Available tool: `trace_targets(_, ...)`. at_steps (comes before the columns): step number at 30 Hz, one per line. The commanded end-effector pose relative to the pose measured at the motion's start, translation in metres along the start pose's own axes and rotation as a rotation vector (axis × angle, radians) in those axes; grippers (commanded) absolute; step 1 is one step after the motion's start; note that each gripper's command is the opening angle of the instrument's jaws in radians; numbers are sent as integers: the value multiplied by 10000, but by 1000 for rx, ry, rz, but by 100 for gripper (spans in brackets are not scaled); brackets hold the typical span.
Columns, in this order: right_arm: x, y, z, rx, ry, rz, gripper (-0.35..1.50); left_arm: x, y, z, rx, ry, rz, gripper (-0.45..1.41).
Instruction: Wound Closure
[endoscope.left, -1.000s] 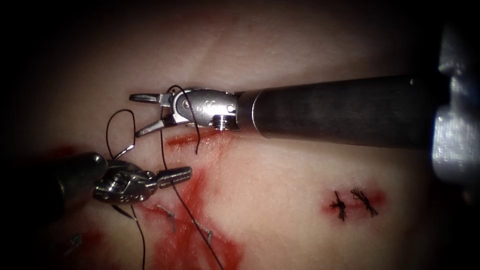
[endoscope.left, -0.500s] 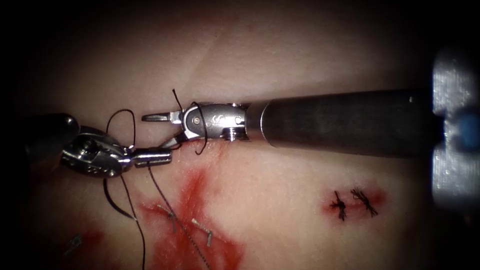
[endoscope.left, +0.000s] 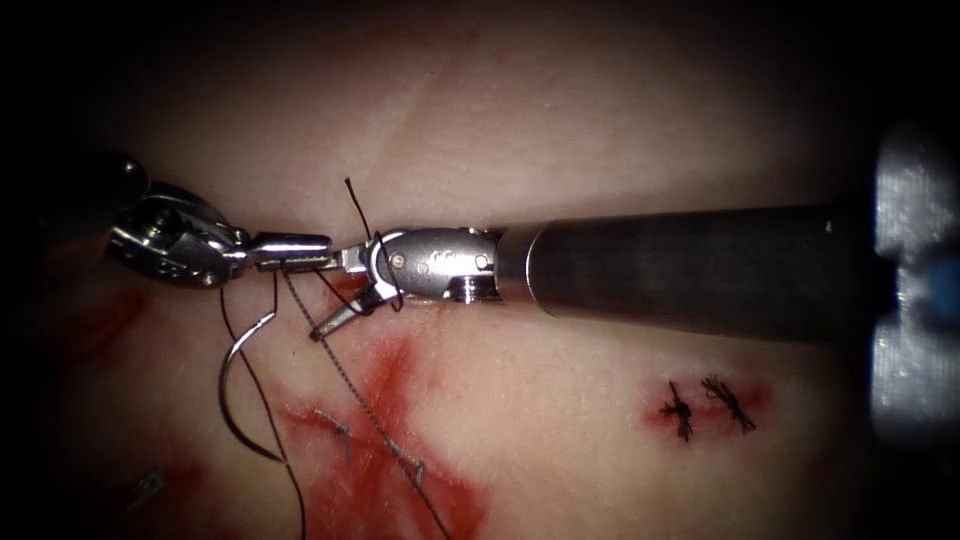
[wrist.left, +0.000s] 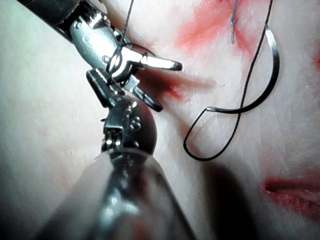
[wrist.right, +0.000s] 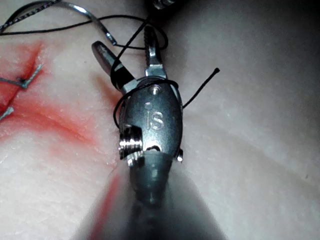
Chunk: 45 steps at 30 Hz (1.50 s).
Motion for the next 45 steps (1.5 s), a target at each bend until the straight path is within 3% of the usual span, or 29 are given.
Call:
trace_targets(1,-7,-2,8,5,2,1,121,-6,0,7,2,-1,2,-45)
trace_targets(7,-7,-3,4,48,18,33,120,-29,6,13,7,-1,22,-45)
trace_targets(11,-6,-6,1,118,69,73,91,-45,13,16,-1,4,39,-45)
trace_targets(14,-5,-5,-4,152,154,103,71,-53,21,19,-12,4,55,-45)
trace_targets(18,-2,-3,-5,152,171,123,78,-60,36,24,-47,2,53,-45)
trace_targets(22,4,3,-9,126,199,145,101,-64,54,26,-74,15,23,-45)
trace_targets(38,16,16,-25,95,334,228,101,-63,77,25,-99,27,3,-45)
trace_targets(45,13,21,-41,55,395,258,99,-62,106,35,-109,9,-3,-45)
